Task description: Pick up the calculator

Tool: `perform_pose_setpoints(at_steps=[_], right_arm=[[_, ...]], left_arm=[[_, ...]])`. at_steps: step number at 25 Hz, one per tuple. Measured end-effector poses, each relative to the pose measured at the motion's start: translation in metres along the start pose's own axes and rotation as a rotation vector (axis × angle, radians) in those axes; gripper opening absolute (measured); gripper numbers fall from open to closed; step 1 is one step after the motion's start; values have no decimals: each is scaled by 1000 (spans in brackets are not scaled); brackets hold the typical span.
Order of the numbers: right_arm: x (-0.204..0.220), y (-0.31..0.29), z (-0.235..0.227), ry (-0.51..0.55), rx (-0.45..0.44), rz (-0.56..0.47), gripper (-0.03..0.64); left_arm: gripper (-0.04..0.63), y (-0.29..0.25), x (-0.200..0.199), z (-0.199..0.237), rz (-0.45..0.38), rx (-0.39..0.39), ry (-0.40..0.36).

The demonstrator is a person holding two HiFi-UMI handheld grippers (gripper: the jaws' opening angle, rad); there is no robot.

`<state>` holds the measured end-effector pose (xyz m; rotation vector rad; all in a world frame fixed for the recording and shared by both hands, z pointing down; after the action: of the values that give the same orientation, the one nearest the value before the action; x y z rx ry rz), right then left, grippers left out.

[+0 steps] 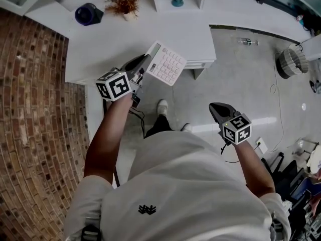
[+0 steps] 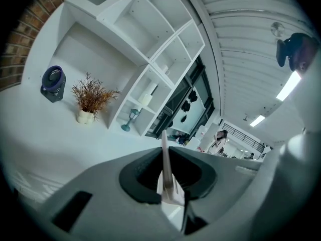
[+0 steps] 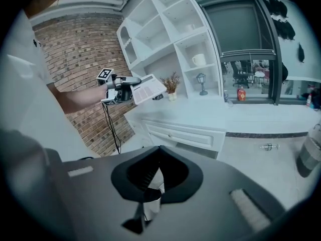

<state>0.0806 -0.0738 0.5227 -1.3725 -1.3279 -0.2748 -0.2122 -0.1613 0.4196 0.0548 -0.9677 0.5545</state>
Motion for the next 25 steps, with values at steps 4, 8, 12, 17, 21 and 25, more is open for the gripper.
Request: perform_pose_setpoints(at_steps=[4,8,12,17,21,25], right_arm=[[9,7,7,11,-16,3,12],[18,14,14,21,-28,5,11],[26,21,21,32,-34,8,11],[33,28,28,44,-38,11,11],[33,31,30,43,-35,9,11],[33,31,32,44,-35,11,11]], left_arm=[[49,15,7,-20,-17,7,4],[49,28,16,-35,-24,9,4],[49,40,21,-48,-30,12,0],[49,50,25,-61,-37,19,-3],[49,54,26,-68,-40,26,-3],[49,55,25,-70,-39,31,-3]])
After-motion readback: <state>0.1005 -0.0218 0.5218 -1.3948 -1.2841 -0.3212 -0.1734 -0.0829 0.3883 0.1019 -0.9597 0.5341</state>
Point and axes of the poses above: the fingertips, and each gripper's own axes: y backward along the fingers, z to its left, x out of its underside, the point moved 2 cm from there along y, backward along the fingers, and after that the axes turned 3 degrees about -z, right-handed, at the moved point
